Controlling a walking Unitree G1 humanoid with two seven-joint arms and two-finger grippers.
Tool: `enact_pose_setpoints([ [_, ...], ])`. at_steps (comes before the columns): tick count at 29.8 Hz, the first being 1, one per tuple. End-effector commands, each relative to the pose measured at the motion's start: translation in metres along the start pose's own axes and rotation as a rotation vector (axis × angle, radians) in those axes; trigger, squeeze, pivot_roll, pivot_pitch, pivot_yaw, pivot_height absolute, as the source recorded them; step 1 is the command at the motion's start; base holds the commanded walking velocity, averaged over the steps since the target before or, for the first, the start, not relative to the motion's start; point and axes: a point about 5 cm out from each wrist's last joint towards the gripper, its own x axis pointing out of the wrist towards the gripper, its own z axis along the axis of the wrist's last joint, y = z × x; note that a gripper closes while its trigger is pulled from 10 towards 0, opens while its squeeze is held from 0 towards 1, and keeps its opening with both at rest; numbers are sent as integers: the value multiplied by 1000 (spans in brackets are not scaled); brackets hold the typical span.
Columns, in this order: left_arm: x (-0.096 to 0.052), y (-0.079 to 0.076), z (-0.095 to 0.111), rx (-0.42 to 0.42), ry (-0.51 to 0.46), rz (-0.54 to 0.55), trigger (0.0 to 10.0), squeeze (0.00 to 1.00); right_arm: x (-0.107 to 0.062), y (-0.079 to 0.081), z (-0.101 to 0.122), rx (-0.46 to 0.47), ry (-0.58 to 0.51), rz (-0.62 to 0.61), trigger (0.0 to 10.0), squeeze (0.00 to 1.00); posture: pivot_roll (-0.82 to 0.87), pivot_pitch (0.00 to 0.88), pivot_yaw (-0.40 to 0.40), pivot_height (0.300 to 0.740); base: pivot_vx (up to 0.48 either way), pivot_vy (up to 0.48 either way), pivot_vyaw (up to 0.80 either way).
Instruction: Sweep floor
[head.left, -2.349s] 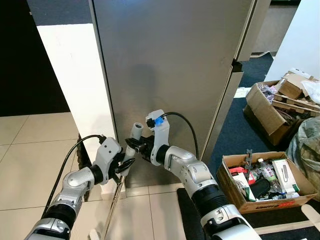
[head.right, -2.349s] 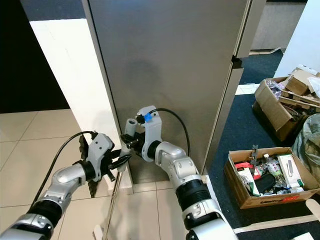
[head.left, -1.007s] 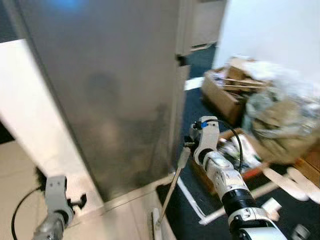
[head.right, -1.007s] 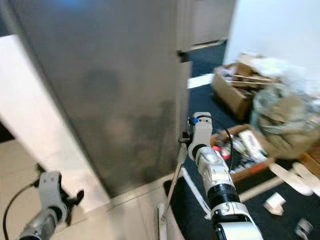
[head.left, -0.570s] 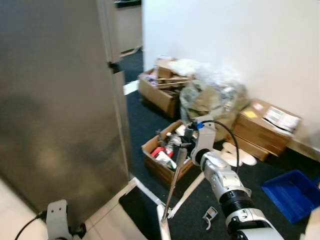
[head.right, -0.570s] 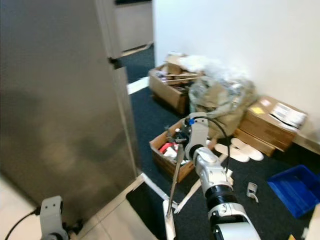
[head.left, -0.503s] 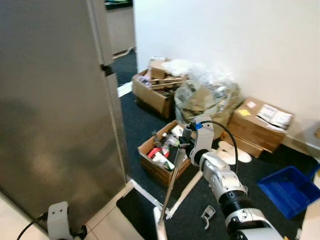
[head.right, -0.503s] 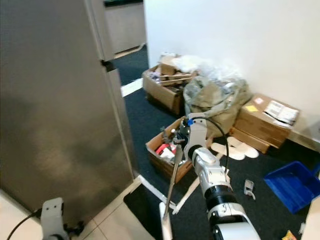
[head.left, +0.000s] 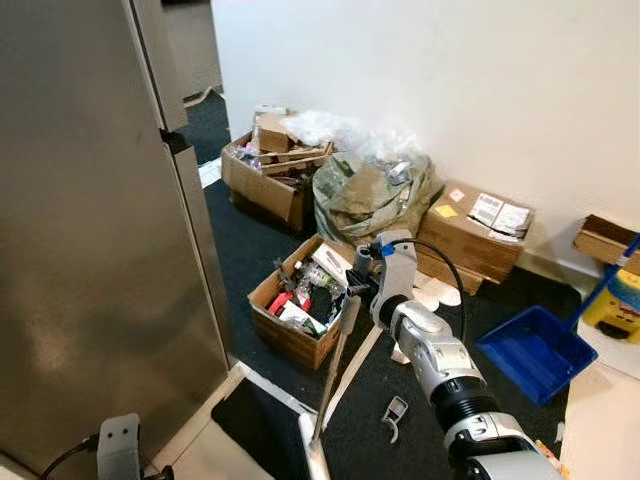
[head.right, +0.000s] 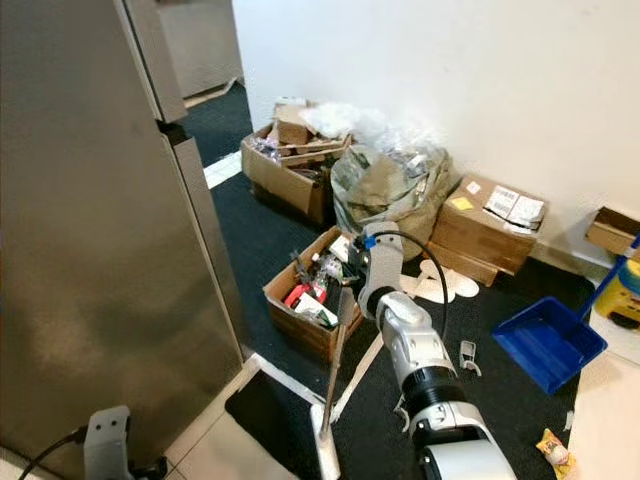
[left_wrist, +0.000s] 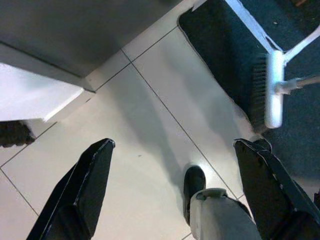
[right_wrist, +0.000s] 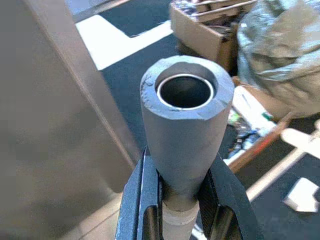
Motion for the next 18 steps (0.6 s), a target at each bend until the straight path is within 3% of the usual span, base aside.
enact_pose_setpoints([
  [1, -1, -2, -10, 5, 36, 0, 10000, 0, 2, 4, 5, 0, -20, 27, 10000, 0, -15, 0, 19, 740, -281, 0, 0],
  [18, -3, -2, -16, 25, 53, -3, 10000, 0, 4, 16, 6, 16, -23, 85, 10000, 0, -8, 0, 22, 740, -304, 0, 0],
])
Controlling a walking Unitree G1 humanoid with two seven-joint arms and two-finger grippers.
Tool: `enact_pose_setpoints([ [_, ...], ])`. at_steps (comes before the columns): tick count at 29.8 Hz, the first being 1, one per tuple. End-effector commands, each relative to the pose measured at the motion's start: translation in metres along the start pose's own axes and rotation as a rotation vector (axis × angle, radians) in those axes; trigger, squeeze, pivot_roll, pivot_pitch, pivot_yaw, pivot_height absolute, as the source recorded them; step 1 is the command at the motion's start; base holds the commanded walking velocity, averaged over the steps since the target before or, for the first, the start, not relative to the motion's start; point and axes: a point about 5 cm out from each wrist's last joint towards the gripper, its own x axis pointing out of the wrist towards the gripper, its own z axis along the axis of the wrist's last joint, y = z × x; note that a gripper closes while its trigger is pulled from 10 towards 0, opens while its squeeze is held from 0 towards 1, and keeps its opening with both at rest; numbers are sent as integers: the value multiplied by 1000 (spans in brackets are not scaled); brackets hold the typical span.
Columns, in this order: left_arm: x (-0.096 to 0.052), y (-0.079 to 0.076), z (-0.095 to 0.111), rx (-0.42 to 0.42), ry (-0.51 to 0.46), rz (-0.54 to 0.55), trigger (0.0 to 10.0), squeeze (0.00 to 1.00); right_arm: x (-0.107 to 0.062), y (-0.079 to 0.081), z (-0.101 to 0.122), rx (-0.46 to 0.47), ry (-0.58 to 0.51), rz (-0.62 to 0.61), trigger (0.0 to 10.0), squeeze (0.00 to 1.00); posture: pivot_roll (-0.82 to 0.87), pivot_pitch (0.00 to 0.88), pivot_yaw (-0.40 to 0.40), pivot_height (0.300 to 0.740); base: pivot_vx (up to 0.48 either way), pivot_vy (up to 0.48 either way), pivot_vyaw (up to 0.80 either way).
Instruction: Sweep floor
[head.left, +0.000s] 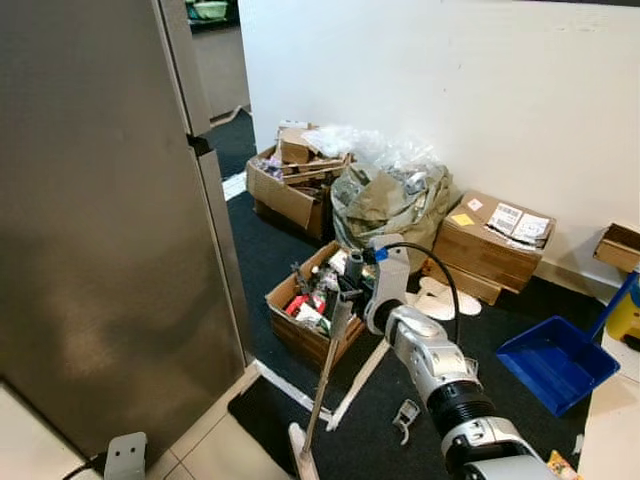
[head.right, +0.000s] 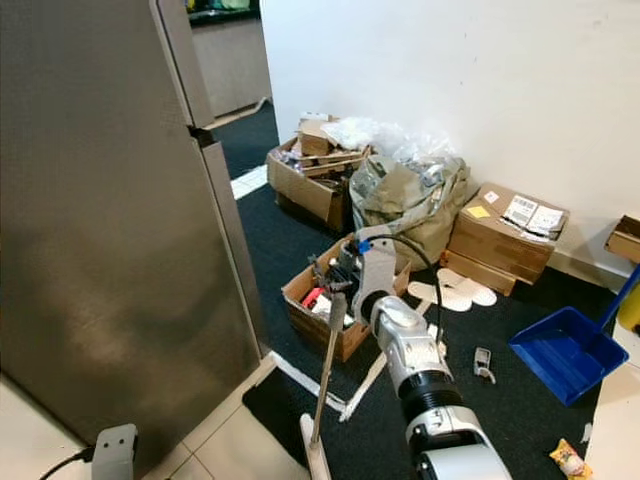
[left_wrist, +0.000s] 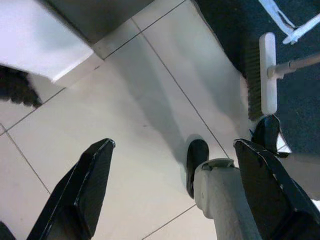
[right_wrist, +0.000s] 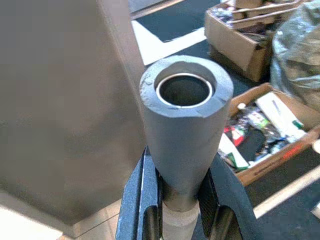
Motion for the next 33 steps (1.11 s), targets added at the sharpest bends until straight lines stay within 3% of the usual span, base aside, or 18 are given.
enact_pose_setpoints([
  [1, 0, 0, -1, 4, 5, 1, 10000, 0, 3, 9, 8, 2, -31, 36, 10000, 0, -8, 0, 22, 740, -315, 0, 0],
  [20, 1, -6, 4, 20, -7, -24, 10000, 0, 2, 7, 9, -32, -40, 52, 10000, 0, -4, 0, 28, 740, -315, 0, 0],
  [27, 1, -6, 5, 37, -12, -28, 10000, 0, 2, 6, 13, -31, -58, 37, 10000, 0, -4, 0, 30, 740, -214, 0, 794],
  [33, 1, -6, 6, 98, -9, -39, 10000, 0, 3, 5, 10, -21, -46, 5, 10000, 0, -5, 0, 31, 740, 0, -73, 0],
])
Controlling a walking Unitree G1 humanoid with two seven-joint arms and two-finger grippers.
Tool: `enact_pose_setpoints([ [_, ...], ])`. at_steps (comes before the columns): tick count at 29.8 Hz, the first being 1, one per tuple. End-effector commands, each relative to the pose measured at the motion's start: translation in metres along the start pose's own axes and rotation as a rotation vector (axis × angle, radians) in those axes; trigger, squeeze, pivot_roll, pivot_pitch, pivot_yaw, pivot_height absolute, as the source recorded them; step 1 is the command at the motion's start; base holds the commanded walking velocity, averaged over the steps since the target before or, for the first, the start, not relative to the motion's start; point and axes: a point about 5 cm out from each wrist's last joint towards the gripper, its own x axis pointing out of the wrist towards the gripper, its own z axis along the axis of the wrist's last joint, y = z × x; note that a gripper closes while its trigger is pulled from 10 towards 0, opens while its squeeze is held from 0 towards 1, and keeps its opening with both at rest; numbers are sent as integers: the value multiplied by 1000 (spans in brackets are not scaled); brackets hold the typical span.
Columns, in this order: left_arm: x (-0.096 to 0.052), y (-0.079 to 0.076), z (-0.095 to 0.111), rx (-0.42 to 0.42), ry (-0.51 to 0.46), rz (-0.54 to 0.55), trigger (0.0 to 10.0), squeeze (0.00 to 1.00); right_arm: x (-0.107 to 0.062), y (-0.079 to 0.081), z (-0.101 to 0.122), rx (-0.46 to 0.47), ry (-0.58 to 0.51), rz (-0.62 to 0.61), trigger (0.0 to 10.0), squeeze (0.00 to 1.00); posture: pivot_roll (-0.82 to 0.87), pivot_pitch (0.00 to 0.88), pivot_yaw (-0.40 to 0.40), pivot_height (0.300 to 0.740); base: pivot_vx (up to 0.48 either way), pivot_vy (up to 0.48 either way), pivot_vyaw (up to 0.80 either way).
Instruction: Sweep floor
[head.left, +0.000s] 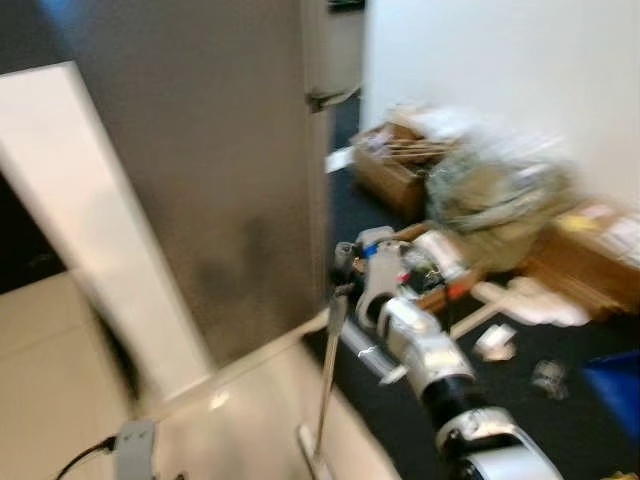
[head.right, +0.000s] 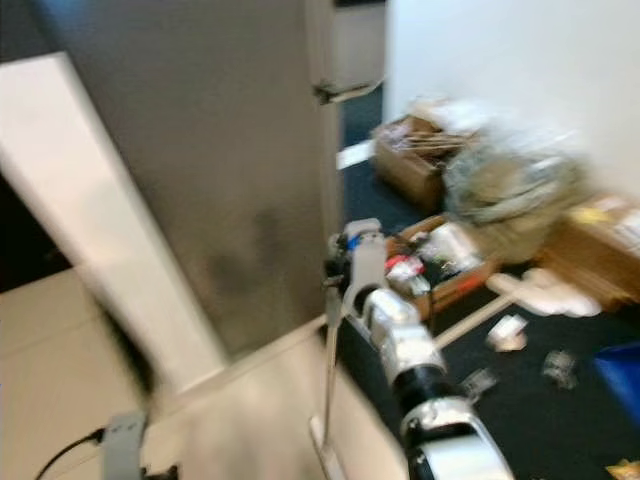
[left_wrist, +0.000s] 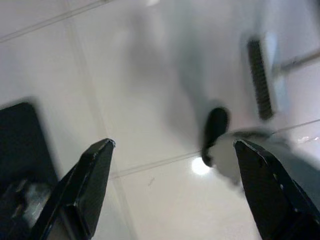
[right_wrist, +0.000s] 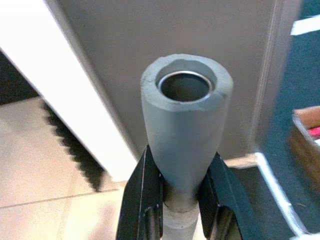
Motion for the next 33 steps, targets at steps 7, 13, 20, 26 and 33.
enact_pose_setpoints([
  [7, 2, -4, 11, 29, -25, -22, 10000, 0, 1, 3, 4, 5, -26, 7, 10000, 0, -5, 0, 30, 740, 0, -468, 0],
  [13, 2, -5, 10, 32, -24, -29, 10000, 0, 2, 4, 5, -13, -25, 5, 10000, 0, -5, 0, 30, 740, 0, -480, 0],
  [20, 2, -7, 11, 38, -25, -36, 10000, 0, 2, 0, 8, -28, -28, -9, 10000, 0, -4, 0, 26, 740, 0, -480, 0],
  [26, 2, -8, 11, 41, -26, -43, 10000, 0, 2, -2, 11, -33, -33, -15, 10000, 0, -6, 0, 26, 740, 0, -480, 0],
  [33, 2, -8, 10, 40, -21, -47, 10000, 0, 3, 0, 15, -30, -49, 3, 10000, 0, -4, 0, 24, 740, 0, -480, 0],
])
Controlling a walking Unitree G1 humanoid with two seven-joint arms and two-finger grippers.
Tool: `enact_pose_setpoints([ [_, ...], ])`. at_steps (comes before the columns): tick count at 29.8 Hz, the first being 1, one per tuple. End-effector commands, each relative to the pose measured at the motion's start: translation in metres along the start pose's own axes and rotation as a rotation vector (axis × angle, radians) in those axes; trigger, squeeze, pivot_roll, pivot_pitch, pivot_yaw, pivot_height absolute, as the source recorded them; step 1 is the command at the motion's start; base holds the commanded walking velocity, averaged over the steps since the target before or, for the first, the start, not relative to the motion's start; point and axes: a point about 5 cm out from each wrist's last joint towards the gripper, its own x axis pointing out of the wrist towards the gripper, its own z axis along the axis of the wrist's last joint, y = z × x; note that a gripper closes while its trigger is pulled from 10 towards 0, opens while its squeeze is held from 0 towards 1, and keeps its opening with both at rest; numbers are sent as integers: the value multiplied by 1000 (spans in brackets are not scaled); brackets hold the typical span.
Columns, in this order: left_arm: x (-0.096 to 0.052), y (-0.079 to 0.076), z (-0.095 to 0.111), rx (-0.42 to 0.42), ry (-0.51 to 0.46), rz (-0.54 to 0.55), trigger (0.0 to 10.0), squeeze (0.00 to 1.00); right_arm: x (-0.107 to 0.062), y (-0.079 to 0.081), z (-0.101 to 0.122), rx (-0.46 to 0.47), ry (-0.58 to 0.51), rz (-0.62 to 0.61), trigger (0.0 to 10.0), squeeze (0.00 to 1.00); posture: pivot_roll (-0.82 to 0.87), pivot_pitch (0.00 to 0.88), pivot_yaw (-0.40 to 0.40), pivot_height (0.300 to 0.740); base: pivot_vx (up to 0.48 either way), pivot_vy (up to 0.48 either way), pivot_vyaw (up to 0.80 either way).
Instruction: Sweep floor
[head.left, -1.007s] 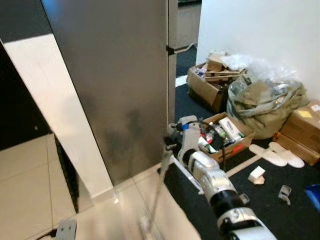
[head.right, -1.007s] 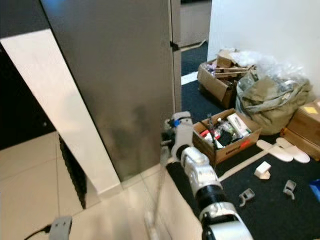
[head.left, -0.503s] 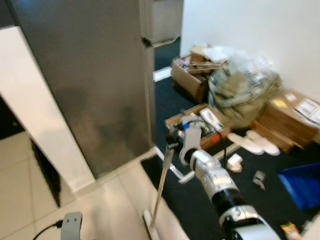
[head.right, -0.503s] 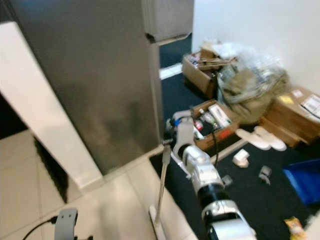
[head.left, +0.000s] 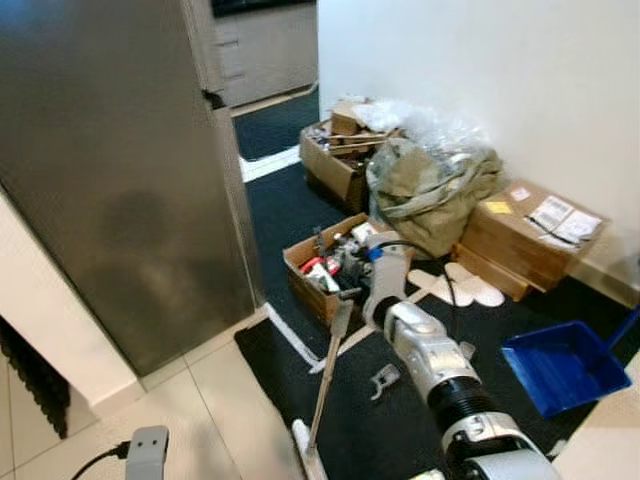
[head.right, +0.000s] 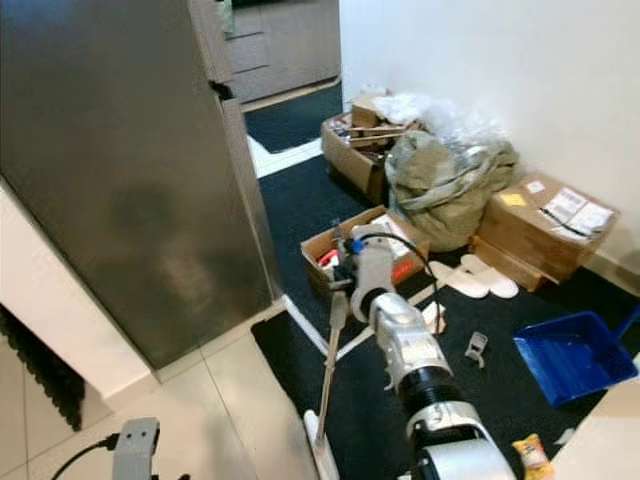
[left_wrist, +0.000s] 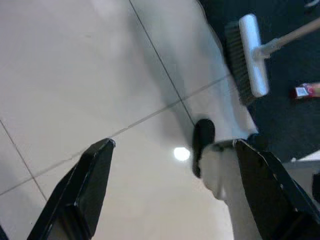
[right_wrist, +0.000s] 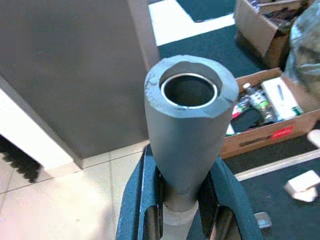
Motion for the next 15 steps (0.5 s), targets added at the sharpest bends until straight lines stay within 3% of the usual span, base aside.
enact_pose_setpoints([
  [1, -1, 2, -3, 5, 16, 3, 10000, 0, 3, 7, 10, -3, -43, 27, 10000, 0, -4, 0, 24, 740, 0, -480, 0],
  [9, -2, 2, -10, 0, 30, 7, 10000, 0, 5, 12, 17, 13, -72, 62, 10000, 0, -2, 0, 22, 740, 0, -480, 0],
  [15, -2, 2, -11, 3, 34, 17, 10000, 0, 6, 16, 22, 17, -86, 97, 10000, 0, -2, 0, 20, 740, 0, -89, 0],
])
